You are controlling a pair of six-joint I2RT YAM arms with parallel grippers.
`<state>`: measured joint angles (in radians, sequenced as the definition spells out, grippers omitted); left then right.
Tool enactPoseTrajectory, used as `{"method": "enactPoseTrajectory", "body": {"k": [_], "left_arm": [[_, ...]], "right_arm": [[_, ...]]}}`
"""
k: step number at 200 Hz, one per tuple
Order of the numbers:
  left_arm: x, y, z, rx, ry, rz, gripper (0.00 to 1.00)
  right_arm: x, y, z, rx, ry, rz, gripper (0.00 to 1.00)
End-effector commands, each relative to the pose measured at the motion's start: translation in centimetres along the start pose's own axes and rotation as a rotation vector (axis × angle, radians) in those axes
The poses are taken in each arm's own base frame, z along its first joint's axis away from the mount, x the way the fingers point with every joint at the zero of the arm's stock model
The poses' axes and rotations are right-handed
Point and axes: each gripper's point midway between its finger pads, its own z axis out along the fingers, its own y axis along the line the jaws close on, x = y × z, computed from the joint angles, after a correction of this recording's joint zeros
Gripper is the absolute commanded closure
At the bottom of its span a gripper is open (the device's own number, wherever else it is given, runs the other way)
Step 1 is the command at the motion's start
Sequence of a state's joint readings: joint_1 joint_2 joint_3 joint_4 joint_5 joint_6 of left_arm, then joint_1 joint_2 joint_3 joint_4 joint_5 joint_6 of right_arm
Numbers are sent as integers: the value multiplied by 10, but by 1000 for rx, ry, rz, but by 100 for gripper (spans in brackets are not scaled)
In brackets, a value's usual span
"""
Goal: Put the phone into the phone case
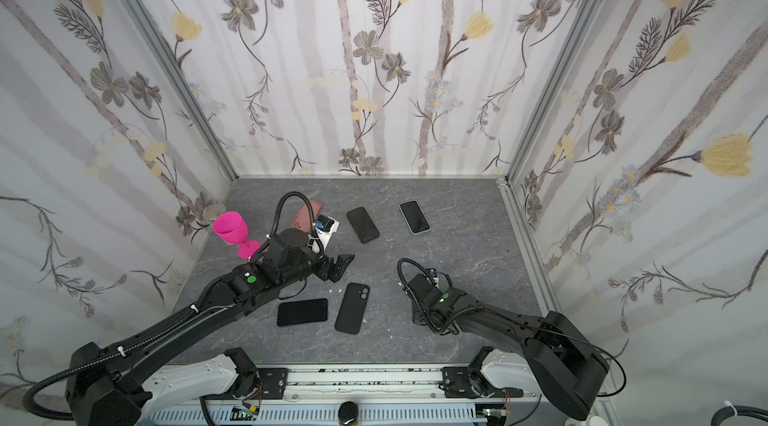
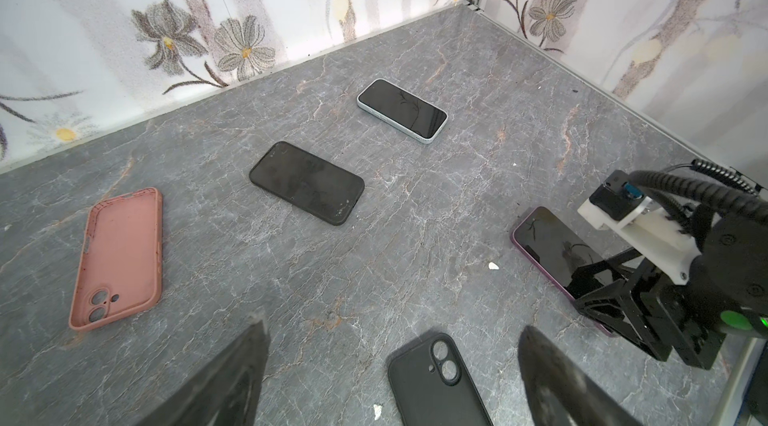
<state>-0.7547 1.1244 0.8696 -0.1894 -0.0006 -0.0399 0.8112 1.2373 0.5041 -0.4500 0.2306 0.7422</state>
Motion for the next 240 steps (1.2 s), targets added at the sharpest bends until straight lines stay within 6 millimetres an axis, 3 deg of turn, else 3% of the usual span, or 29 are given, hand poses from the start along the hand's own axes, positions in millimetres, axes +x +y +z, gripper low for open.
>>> {"method": "enactPoseTrajectory", "body": {"k": [1,81,147,206,240], "left_arm": [[-9,0,9,-10,-6,-49,6],[-20,-18,43,87,35,-162,6],[-14,-23,69,154,143,-304,11],[-4,-34,89,292,241,-444,23],[-3,-44,96,369,276,-490,25]], "right_arm": [[1,18,3,-76,26,-29,48],[-21,30,-4,-114,-64,-75,55],[-34,32,-11,-112,-113,-102,57],[-62,41,-39,-165,-241,-110,60],[-77,57,-61,-249,-321,-164,60]]}}
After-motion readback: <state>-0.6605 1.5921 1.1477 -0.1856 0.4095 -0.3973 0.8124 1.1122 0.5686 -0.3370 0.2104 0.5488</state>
